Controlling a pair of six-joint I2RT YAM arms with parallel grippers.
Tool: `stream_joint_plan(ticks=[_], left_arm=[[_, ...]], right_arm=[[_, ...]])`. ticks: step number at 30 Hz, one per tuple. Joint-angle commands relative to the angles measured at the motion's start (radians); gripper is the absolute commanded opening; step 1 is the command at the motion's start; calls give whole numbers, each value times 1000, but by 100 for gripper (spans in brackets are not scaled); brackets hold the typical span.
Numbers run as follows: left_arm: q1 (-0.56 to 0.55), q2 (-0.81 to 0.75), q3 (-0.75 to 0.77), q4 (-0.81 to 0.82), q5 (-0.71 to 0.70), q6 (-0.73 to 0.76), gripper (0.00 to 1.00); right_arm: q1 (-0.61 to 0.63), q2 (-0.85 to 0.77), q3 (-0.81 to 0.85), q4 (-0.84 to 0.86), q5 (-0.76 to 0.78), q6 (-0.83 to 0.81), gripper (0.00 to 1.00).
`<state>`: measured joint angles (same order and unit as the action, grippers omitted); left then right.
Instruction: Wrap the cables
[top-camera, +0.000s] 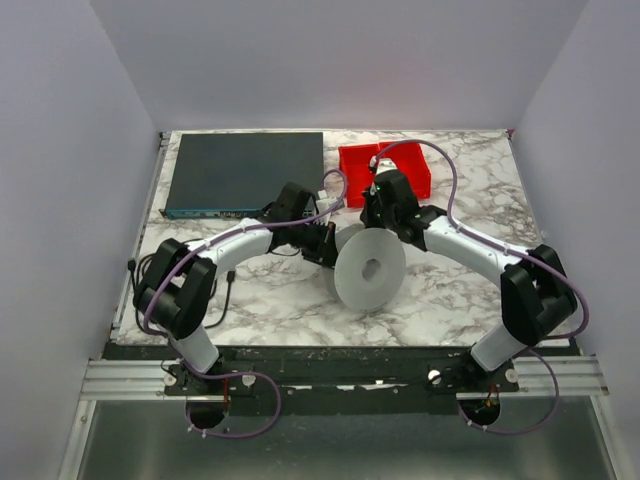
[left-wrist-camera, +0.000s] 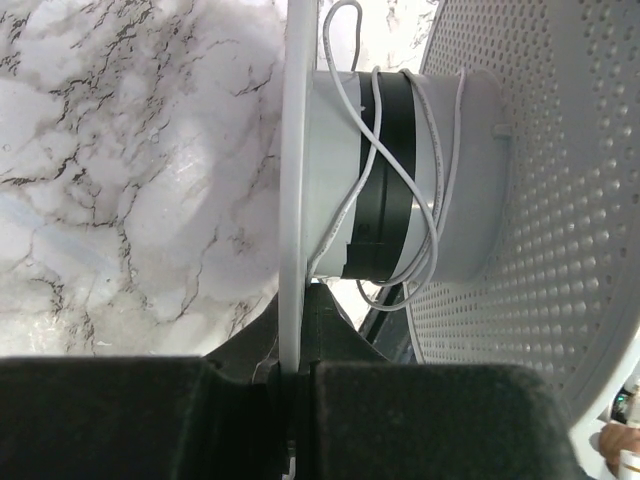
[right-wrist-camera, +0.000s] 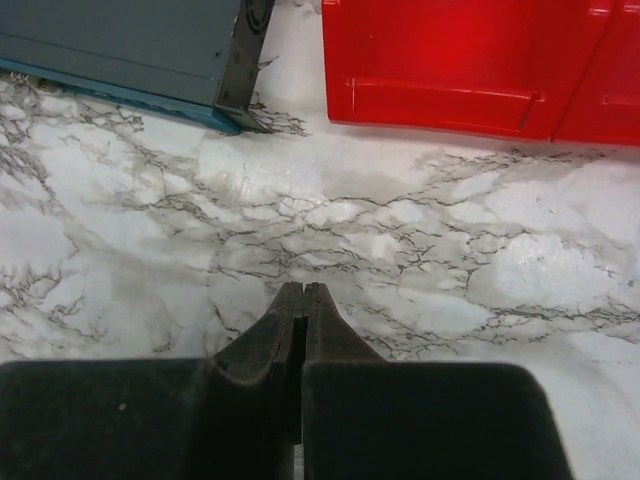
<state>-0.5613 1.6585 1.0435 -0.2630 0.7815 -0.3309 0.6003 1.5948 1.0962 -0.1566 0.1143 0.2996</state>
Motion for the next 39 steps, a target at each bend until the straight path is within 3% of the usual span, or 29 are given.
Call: stream_joint_plan(ticks=[1,13,22,25,28,39], left_arm=[[18,40,66,2,-99,-23,0],[21,78,72,-56,-251,-30,0],[28,109,86,-101,-343,-35,0],[28,115,90,-114,-366,-30,0],[29,123,91,-116,-378,-33,0],[29,136,100,-137,-422,-30,0]], right_arm=[[1,35,8,1,-1,49,1],[-4,90,72,-5,110,110,1],[-32,115,126,-59,103,110,1],[-49,101,138,-73,103,113,23],[-62,89,167,-97,101,106,34],[-114,58,230,-155,99,122,54]])
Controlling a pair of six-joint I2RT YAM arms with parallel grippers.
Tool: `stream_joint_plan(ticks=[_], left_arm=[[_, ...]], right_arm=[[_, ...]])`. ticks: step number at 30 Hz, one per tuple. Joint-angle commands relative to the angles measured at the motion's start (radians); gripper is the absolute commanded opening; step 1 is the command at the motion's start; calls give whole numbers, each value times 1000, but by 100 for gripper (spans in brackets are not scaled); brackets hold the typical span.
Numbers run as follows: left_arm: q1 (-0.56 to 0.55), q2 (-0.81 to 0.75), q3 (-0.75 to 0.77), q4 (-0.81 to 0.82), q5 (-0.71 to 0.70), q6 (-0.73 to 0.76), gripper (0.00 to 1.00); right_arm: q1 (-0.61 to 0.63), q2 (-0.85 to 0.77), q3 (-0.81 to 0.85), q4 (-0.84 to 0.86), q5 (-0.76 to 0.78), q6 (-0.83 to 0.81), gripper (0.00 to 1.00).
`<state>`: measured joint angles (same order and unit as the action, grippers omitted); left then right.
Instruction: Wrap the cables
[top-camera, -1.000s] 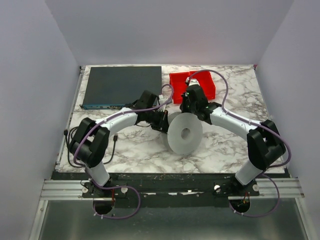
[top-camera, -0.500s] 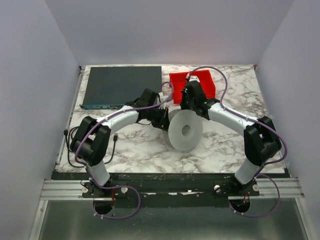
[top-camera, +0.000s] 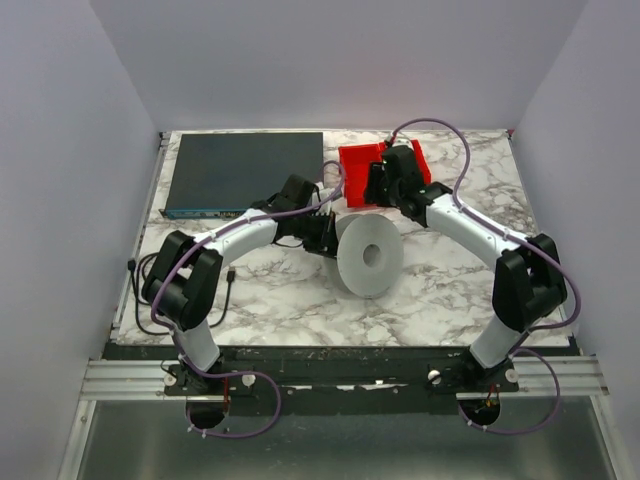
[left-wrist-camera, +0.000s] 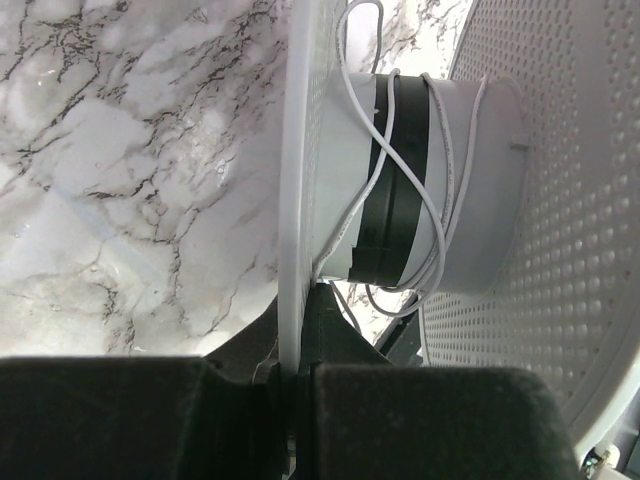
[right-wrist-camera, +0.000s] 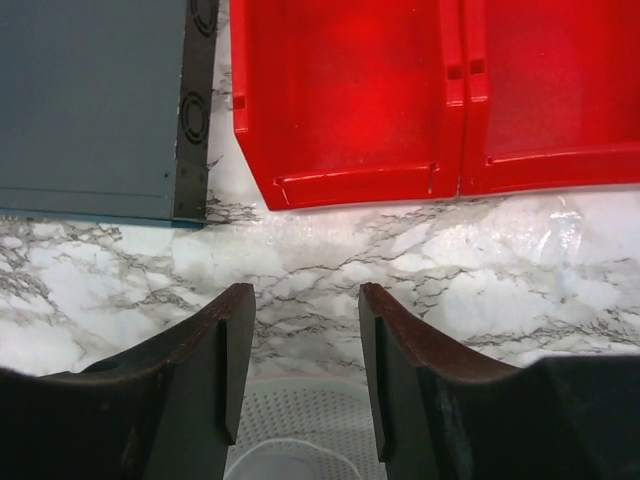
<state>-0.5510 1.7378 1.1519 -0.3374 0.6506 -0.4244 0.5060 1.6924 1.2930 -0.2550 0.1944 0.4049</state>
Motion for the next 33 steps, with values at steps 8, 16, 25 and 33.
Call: stream_joint_plan(ticks=[8,16,25,33], left_arm=[[19,70,-14,-65,-325,57,0],[19,80,2,-83,-369,47,0],[19,98,28,-113,-409,43,4],[19,100,38,-126,-421,44,5]], right_arm=[[-98,-145,15,-103,11,59,72],[-90,-337,-182,-91,-154,124,73],[36,-454,-376,-98,-72,170,72],[117,-351,-361,-127,39,195,71]])
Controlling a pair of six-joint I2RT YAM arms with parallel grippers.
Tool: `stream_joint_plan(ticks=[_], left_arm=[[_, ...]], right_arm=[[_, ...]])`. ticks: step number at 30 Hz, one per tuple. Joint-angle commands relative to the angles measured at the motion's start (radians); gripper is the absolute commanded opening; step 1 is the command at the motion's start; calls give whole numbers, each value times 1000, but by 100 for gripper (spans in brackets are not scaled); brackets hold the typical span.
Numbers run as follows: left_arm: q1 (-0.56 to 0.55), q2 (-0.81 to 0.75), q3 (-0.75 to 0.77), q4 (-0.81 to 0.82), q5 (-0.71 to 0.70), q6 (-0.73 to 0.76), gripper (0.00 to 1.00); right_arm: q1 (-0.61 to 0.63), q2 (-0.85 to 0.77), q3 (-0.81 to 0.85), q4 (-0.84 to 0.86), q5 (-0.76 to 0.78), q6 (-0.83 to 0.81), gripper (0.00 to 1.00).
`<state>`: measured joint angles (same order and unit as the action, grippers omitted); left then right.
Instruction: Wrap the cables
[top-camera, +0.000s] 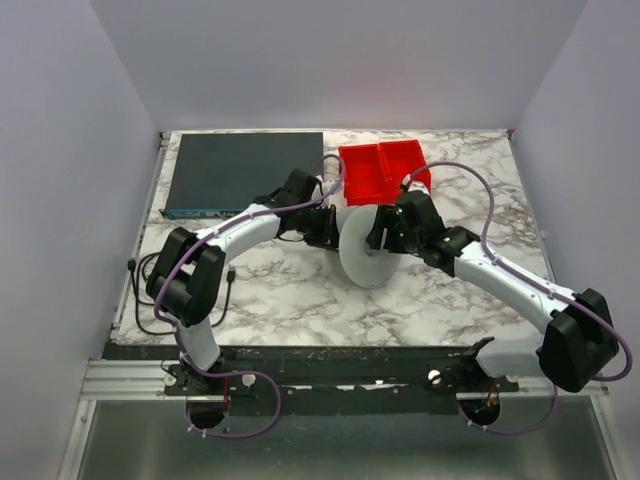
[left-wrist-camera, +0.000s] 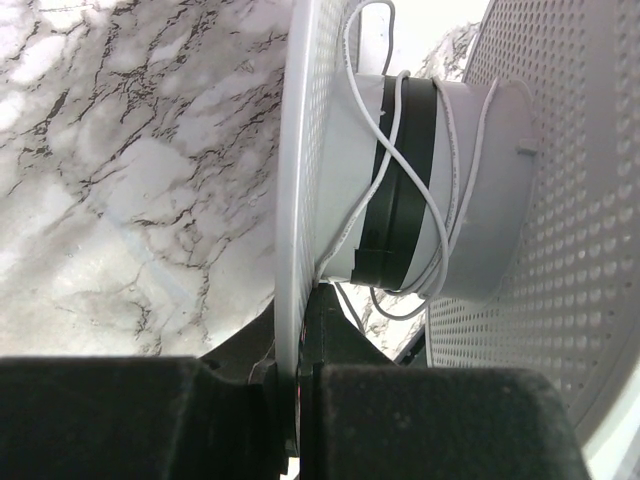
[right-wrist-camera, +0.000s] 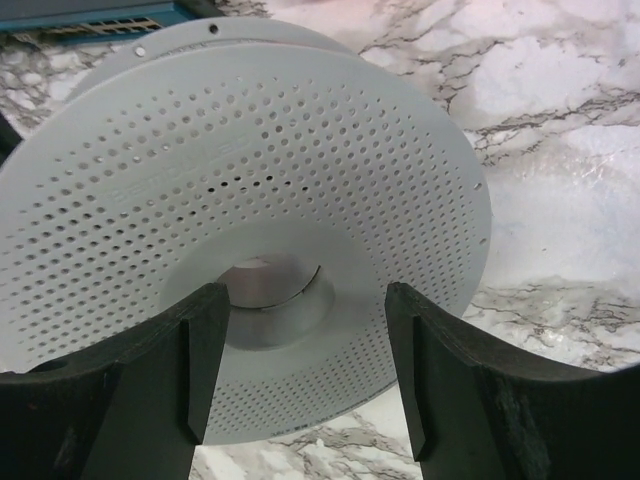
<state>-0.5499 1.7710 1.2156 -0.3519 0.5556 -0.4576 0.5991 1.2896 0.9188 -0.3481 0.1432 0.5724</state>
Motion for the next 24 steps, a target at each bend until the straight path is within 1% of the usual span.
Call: stream_joint_plan(ticks=[1,6,8,11,15,20,22,24], left_arm=[[18,67,-26,-111,-326,77,5],[18,58,-27,-109,-317,80,9],[18,53,-25,-108,-312,80,13],[18,43,-22,-109,-304,86,23],[18,26,-21,-110,-301,89,31],[21,8,-20,-113,-299,89,33],[21,-1,-19,-117,-302,88,36],[22,-12,-22,-119,-301,86,37]], right_arm=[[27,66,16,-42,105,32,70],[31,126,11,-56,151,46,69],[31,149,15,-66,166,48,69],[31,182,30,-81,183,51,69],[31,216,53,-94,196,52,69],[30,242,87,-110,201,55,69],[31,254,98,-116,206,52,69],[30,267,108,-124,209,55,69]])
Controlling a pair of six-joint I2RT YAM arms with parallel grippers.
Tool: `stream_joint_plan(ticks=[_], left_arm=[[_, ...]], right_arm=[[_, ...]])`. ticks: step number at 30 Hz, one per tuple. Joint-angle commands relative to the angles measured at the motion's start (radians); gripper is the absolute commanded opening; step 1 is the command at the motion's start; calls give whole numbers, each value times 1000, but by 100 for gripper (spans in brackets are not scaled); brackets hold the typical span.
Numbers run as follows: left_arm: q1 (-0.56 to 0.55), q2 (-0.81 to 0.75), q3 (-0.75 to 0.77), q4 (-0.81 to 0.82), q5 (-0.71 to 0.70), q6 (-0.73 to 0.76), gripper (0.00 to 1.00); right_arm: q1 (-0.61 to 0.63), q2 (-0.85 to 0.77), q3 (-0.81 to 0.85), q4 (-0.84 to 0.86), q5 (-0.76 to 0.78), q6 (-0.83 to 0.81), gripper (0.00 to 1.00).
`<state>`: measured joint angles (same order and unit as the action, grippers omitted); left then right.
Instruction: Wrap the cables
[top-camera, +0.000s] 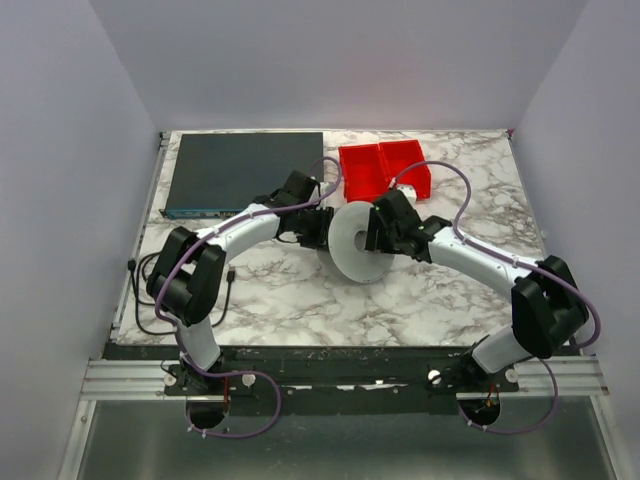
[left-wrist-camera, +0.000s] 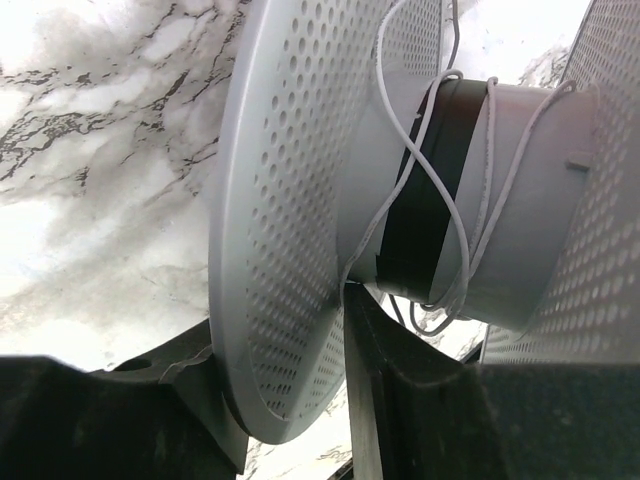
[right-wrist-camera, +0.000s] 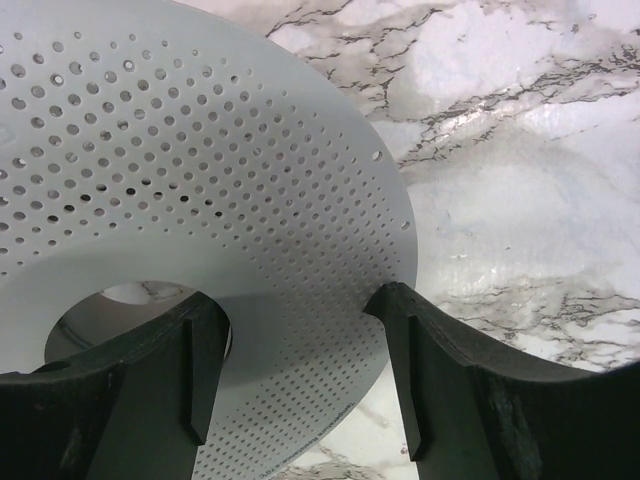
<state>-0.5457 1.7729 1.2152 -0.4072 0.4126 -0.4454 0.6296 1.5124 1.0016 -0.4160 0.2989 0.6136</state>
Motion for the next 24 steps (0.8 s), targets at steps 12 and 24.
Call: stream_joint_plan(ticks=[12,24], left_arm=[[52,-83,-65,-68,-106,87,53],[67,-95,-83,-69,-66,57,58]], right_arm=[[0,105,60,-60,59,35,69],[0,137,111,-78,66,56,68]])
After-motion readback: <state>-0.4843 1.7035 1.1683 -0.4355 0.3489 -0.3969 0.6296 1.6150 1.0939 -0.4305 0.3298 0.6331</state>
